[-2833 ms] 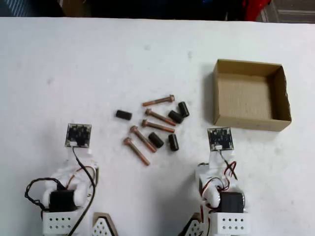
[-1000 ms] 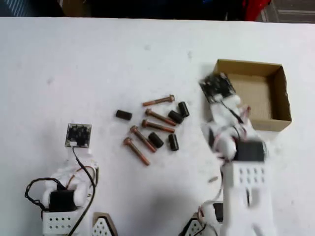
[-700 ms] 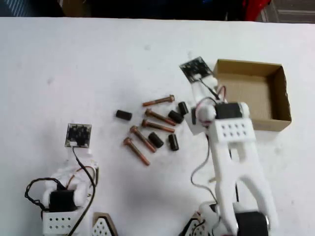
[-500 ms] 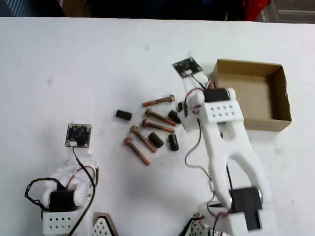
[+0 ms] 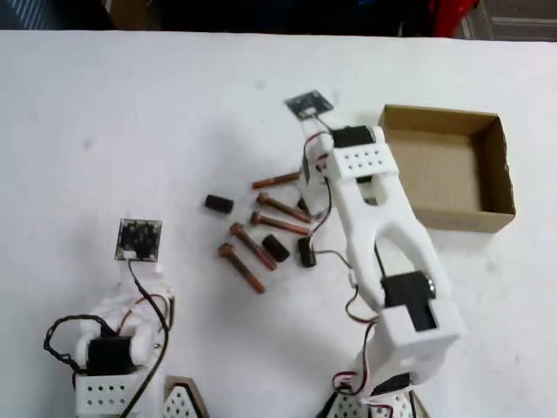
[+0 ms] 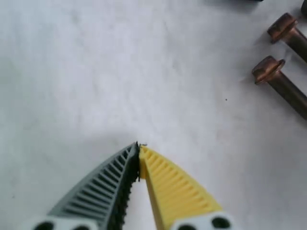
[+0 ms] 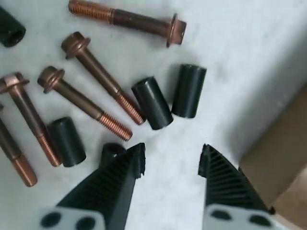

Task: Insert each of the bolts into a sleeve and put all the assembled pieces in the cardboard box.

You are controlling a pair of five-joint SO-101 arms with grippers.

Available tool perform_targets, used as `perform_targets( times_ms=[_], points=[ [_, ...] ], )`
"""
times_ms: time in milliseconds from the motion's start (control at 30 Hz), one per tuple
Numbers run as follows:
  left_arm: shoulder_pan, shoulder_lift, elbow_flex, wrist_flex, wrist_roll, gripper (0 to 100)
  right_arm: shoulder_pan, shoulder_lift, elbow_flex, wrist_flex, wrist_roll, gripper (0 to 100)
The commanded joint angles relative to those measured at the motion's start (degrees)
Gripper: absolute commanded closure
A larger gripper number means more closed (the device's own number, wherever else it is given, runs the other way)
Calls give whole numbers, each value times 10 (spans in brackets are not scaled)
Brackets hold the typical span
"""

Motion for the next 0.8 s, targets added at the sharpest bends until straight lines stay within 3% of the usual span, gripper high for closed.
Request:
perform_targets(
  times_ms=[0, 433, 767],
  points=[
    [-1, -5, -2, -4, -3, 975, 3, 29, -61, -23, 15, 824],
    [-1, -5, -2, -4, -3, 975, 42, 224, -212, -21, 16, 825],
    [-1, -5, -2, -4, -3, 975, 39, 255, -217, -24, 24, 826]
  ],
)
